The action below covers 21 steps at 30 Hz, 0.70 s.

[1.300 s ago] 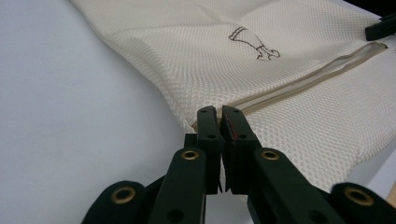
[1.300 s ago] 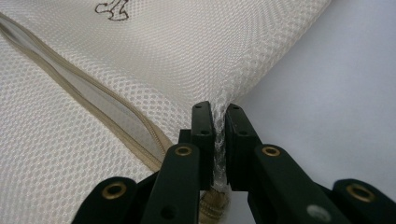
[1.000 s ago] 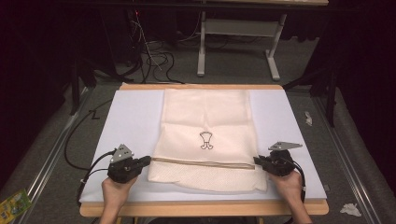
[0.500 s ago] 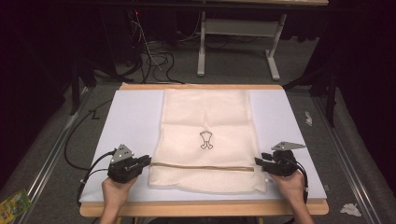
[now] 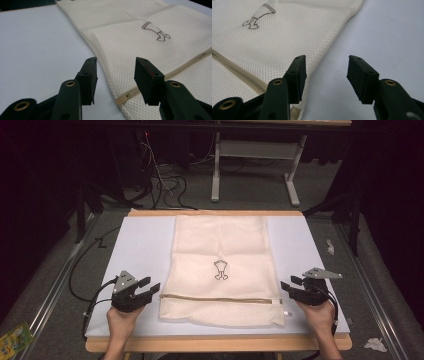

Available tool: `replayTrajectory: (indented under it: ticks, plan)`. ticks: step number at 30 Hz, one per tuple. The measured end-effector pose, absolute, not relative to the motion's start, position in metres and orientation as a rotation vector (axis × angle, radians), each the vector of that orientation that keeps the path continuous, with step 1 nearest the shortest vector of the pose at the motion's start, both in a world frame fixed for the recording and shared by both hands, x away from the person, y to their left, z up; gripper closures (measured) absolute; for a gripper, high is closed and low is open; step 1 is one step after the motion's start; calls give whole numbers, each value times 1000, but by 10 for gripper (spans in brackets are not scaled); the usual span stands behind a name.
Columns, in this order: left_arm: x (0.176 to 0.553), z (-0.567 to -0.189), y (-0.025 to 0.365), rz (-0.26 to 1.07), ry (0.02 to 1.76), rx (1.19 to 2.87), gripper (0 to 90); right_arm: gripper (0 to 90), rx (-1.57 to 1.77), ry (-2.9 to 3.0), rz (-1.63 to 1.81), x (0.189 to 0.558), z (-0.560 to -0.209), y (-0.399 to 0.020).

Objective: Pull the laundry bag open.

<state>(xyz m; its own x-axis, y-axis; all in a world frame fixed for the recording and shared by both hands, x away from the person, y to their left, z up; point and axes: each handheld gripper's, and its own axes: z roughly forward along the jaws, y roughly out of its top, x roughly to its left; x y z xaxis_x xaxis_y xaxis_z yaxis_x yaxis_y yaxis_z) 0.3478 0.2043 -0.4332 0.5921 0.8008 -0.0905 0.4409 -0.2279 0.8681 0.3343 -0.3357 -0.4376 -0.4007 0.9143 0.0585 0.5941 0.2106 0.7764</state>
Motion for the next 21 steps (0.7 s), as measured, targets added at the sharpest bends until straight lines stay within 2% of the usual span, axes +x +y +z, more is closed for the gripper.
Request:
replayTrajectory:
  ticks: [11, 21]
  plan:
    - [351, -423, 218, 540, 1040, 1795, 425, 406, 1424, 1946, 1103, 334, -430, -354]
    - [356, -420, 227, 546, 1074, 1765, 406, 406, 1444, 1896, 1133, 336, -428, -366]
